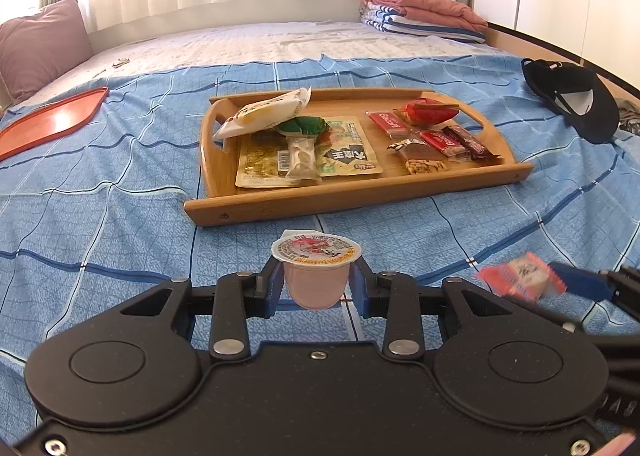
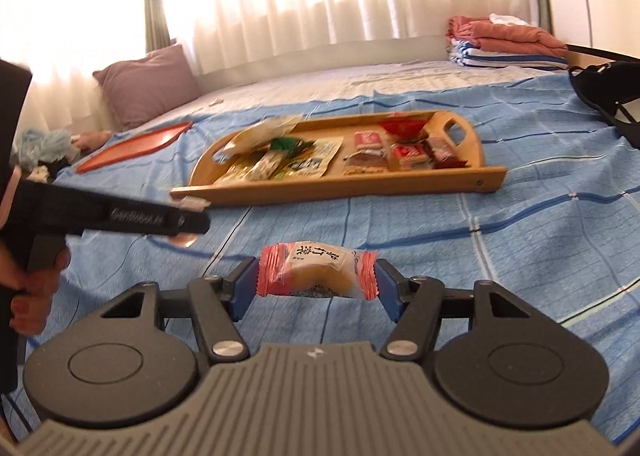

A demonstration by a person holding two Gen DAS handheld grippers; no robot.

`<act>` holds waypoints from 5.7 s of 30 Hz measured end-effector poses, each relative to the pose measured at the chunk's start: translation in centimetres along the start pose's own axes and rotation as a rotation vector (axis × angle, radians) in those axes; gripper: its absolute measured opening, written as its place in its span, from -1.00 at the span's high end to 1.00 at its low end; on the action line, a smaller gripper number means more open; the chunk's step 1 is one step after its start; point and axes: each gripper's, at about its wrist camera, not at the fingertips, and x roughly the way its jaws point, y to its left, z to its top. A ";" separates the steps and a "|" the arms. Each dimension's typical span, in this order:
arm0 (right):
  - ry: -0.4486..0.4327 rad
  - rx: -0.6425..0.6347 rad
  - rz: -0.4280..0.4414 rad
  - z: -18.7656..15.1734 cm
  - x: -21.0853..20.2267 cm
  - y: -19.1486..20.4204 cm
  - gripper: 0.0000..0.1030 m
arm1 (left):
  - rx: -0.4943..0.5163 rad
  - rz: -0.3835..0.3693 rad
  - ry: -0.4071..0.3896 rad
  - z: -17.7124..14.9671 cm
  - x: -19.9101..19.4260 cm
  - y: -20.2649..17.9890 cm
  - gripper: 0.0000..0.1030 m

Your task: Organize snacks

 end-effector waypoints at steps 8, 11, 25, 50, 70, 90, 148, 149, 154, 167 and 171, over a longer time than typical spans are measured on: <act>-0.036 0.017 -0.038 2.2 0.0 -1.4 -0.26 | -0.026 0.004 -0.012 0.7 -0.1 0.5 0.36; -0.054 0.011 -0.052 3.5 0.3 -1.8 -0.26 | -0.041 0.012 -0.031 1.7 -0.1 0.9 0.36; -0.104 -0.033 -0.094 10.1 3.1 -2.9 -0.26 | -0.077 0.020 -0.114 8.2 1.0 2.1 0.36; -0.003 0.035 -0.103 17.0 14.6 -4.6 -0.26 | -0.150 0.039 -0.109 17.0 12.3 3.4 0.36; 0.055 -0.027 -0.072 16.9 22.9 -5.4 -0.26 | -0.140 0.073 -0.057 18.1 21.3 4.0 0.36; 0.104 -0.104 -0.048 15.6 26.8 -4.2 -0.26 | -0.118 0.073 -0.040 16.7 24.1 4.5 0.35; -0.035 -0.122 -0.048 13.9 1.4 1.5 -1.00 | -0.085 0.085 -0.137 10.4 -6.1 1.1 -0.86; -0.039 -0.122 -0.047 13.6 0.7 1.6 -1.00 | -0.077 0.082 -0.144 10.0 -7.0 1.0 -0.87; -0.069 -0.140 -0.048 12.6 -2.6 2.3 -1.00 | -0.064 0.058 -0.178 8.2 -11.2 0.5 -0.90; -0.125 -0.148 -0.043 9.8 -9.2 3.2 -1.00 | -0.049 0.054 -0.196 4.0 -18.8 -0.6 -0.90; -0.144 -0.140 -0.047 8.6 -11.1 2.9 -1.00 | -0.028 0.036 -0.189 2.2 -20.7 -1.3 -0.91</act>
